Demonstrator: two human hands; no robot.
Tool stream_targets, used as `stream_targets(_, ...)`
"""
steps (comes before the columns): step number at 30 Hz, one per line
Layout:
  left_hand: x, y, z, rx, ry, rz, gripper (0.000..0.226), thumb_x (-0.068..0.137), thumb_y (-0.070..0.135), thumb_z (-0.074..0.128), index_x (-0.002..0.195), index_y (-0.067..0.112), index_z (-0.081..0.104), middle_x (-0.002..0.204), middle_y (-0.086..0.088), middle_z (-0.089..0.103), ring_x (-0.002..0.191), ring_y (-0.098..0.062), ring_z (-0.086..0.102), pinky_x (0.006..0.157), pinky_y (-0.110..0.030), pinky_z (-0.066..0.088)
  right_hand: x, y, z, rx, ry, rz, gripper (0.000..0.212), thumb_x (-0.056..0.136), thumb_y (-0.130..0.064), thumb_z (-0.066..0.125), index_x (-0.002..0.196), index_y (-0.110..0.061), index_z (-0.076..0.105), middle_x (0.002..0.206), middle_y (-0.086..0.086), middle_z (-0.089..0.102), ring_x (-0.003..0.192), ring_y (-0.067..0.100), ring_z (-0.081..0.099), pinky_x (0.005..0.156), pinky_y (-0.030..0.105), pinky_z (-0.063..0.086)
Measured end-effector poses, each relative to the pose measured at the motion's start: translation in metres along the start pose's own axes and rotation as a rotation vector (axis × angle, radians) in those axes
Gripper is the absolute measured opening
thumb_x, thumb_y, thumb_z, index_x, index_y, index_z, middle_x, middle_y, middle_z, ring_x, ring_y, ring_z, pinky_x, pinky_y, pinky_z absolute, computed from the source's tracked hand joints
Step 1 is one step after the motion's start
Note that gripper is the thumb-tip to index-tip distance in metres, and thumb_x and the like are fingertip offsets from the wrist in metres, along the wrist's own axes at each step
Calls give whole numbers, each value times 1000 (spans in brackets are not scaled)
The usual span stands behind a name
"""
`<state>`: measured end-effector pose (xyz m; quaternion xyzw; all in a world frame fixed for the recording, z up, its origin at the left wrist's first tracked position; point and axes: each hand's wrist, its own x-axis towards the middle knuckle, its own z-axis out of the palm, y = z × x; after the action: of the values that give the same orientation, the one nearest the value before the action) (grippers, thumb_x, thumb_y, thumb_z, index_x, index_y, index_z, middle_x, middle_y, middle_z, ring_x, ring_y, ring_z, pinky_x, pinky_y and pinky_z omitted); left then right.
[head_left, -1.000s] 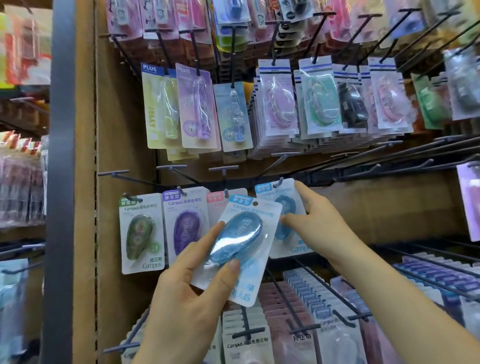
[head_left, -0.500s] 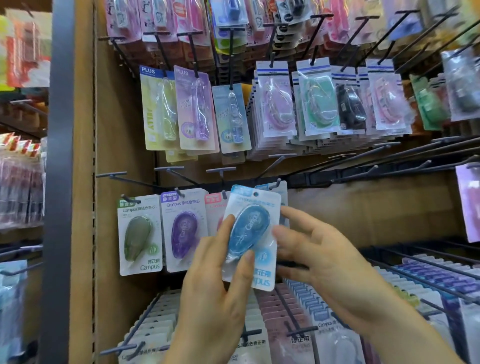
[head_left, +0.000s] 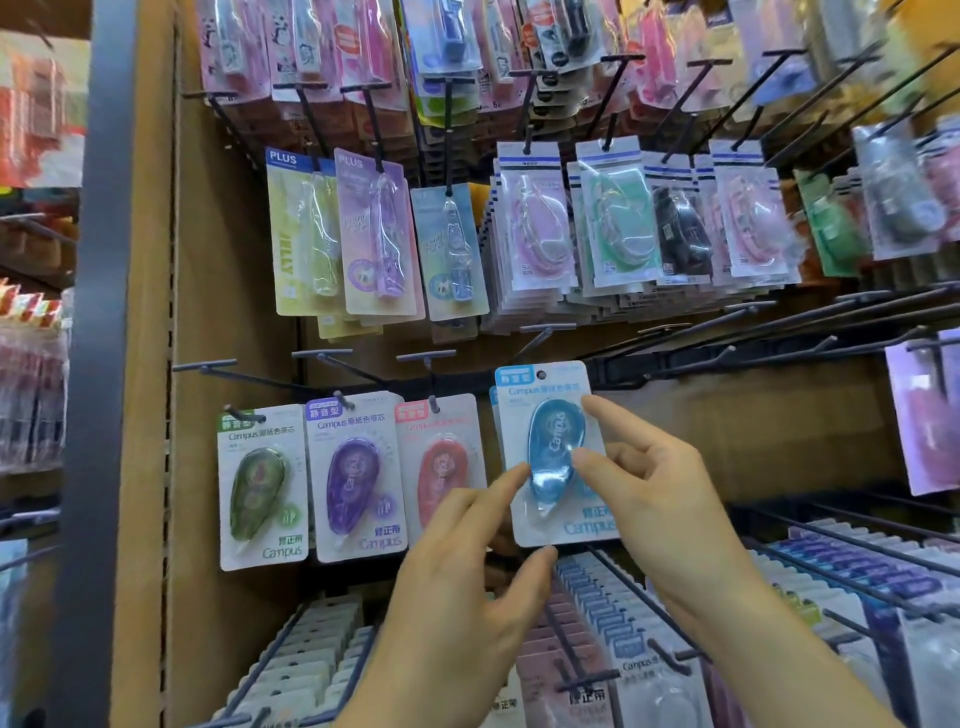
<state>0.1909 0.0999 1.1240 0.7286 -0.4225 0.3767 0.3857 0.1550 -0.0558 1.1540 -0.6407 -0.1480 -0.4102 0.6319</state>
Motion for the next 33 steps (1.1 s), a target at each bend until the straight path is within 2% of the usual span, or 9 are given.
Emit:
stream_targets(5, 3, -7, 5, -30, 58, -50, 55, 81, 14, 77, 121, 45, 57, 96, 22, 55, 82, -7, 61, 69, -13, 52, 5, 5, -2, -82, 5, -13, 49, 95, -12, 61, 141, -27, 50, 107, -2, 73, 82, 5, 72, 57, 18, 54)
stream_targets(10, 7, -9, 4, -51, 51, -48, 41, 85, 7, 71, 115, 33, 69, 83, 14, 62, 82, -5, 61, 69, -13, 50, 9, 12, -1, -224, -47, 3, 62, 81, -32, 77, 135, -38, 47, 110, -13, 66, 95, 6, 68, 74, 26, 60)
stream_targets(13, 2, -11, 2, 8, -54, -25, 32, 87, 13, 66, 109, 36, 72, 96, 20, 59, 86, -3, 61, 70, -11, 45, 14, 17, 3, -376, -51, -16, 66, 80, -33, 79, 133, -42, 41, 110, -18, 61, 92, 1, 61, 66, 14, 50)
stream_targets(16, -7, -12, 0, 84, -149, -44, 29, 77, 30, 55, 96, 47, 69, 104, 28, 54, 90, 1, 57, 69, -9, 42, 22, 23, 8, -635, 6, -59, 67, 83, -35, 70, 138, -40, 33, 104, -14, 57, 78, 3, 54, 67, 26, 43)
stream_targets(19, -18, -17, -3, 122, -149, -69, 36, 73, 35, 48, 98, 60, 56, 110, 31, 49, 97, 3, 53, 77, -13, 46, 28, 27, 16, -853, 6, -59, 71, 87, -41, 62, 145, -36, 22, 103, -7, 55, 78, 15, 49, 69, 32, 39)
stream_targets(22, -25, -20, -11, 199, -164, -63, 32, 79, 38, 48, 102, 46, 69, 108, 29, 52, 103, 4, 48, 84, -13, 42, 35, 33, 24, -939, 28, -51, 73, 89, -44, 60, 146, -31, 17, 112, 3, 63, 82, 24, 55, 69, 35, 43)
stream_targets(27, -29, -20, -26, 321, -163, -36, 35, 96, 34, 50, 129, 39, 57, 128, 28, 53, 117, 7, 40, 94, -5, 25, 36, 41, 32, -926, 39, 4, 75, 88, -45, 61, 143, -34, 10, 112, 12, 65, 92, 38, 63, 78, 43, 52)
stream_targets(31, -39, -26, -34, 289, -143, -24, 34, 97, 33, 50, 128, 36, 59, 126, 24, 58, 117, 3, 47, 101, -16, 35, 13, 35, 29, -911, 43, 13, 72, 89, -41, 60, 142, -37, 12, 112, 11, 60, 81, 31, 51, 71, 40, 43)
stream_targets(33, -48, -29, -36, 263, -117, 13, 32, 94, 35, 47, 121, 34, 64, 117, 23, 62, 111, 2, 52, 96, -23, 44, -6, 31, 24, -877, 80, -36, 68, 90, -39, 61, 143, -36, 18, 116, 10, 61, 88, 33, 55, 72, 38, 41)
